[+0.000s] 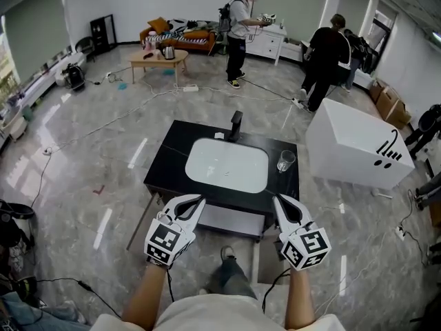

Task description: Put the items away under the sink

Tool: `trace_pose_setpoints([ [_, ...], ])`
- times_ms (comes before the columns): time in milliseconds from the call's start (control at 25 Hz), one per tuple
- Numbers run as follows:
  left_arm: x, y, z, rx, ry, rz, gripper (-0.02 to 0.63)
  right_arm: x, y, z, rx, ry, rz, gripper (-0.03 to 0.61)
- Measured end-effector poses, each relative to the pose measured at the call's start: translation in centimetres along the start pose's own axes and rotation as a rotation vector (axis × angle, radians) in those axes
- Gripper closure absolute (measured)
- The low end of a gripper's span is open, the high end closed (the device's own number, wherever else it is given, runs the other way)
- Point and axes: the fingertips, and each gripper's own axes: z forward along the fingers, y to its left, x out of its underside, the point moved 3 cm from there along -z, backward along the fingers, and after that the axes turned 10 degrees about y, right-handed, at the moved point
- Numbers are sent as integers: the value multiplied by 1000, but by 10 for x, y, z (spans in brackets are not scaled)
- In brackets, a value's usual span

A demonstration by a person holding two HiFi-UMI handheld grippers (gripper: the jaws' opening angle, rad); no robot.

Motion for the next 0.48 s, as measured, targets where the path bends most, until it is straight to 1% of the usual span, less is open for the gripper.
trace_pose_setpoints([
  [120, -3, 11, 24, 3, 9, -2, 609, 4, -27, 19, 31, 8, 7, 571],
  [480, -8, 36, 102, 39, 64, -4, 609, 31, -115, 75, 109, 45, 99, 572],
])
